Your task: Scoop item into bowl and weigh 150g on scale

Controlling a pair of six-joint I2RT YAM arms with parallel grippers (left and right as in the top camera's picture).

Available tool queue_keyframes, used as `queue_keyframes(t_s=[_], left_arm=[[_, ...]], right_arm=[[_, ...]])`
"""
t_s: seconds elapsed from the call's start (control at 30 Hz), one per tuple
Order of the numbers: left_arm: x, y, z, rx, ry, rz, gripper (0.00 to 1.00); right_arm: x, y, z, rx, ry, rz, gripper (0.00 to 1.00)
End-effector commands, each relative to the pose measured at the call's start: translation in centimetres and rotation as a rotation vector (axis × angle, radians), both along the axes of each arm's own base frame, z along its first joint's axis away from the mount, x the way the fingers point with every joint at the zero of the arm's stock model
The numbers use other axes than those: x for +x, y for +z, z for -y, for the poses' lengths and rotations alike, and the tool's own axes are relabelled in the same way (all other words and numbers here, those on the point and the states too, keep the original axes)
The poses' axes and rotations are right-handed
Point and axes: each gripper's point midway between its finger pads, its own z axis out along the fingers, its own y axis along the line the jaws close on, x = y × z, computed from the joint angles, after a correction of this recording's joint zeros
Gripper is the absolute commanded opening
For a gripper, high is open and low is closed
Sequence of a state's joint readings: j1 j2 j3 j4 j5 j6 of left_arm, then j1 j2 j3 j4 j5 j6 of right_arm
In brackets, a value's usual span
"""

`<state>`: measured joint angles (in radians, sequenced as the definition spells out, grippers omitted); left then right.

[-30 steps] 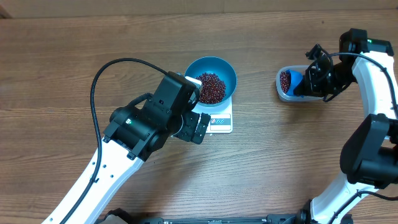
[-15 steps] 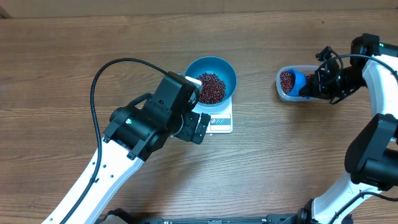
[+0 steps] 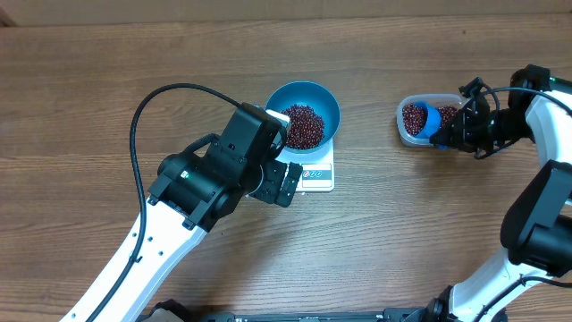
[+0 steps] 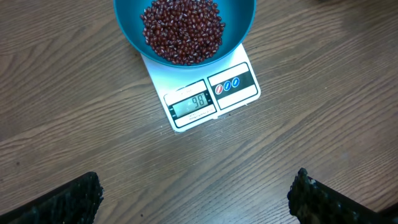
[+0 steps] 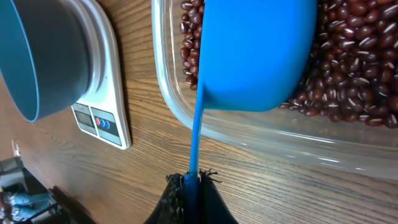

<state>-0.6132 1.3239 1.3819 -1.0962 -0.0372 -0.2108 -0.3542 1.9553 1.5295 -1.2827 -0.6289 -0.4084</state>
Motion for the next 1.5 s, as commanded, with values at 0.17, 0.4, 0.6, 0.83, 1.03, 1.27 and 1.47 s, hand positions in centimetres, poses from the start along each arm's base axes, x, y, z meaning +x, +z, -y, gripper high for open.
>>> queue_keyframes(t_s=[0.17,0.4,0.6,0.83,1.03,1.27,1.47], left_arm=[[0.1,0.2,-0.1,-0.012,0.013,0.001,0.99],[0.1,0.2,-0.1,-0.011,0.013,0.001,1.00],[0.1,0.2,-0.1,-0.011,0.013,0.001,1.00],[0.1,0.2,-0.1,-0.012,0.013,0.001,0.99],[0.1,0.2,-0.1,-0.012,0.013,0.001,1.00],[0.1,0.2,-0.1,-0.012,0.013,0.001,0.99],[0.1,0.2,-0.1,-0.012,0.013,0.001,1.00]], right_arm=[[0.3,1.7,0.1,0.120,-0.050,0.055,0.04],[0.2,1.7,1.2,0.124,-0.083,0.056,0.04],[0.1,1.9,1.9,0.155,-0.108,0.073,0.04],[-0.1,2.6,3.5,0.228,-0.172,0.112,0.04],[-0.1,3.4,3.9,0.277,-0.188,0.147,0.04],[0.0,4.3,3.4,0.329,-0.186,0.172,0.04],[-0.1,4.5,3.2,0.349,-0.191,0.167,0.04]])
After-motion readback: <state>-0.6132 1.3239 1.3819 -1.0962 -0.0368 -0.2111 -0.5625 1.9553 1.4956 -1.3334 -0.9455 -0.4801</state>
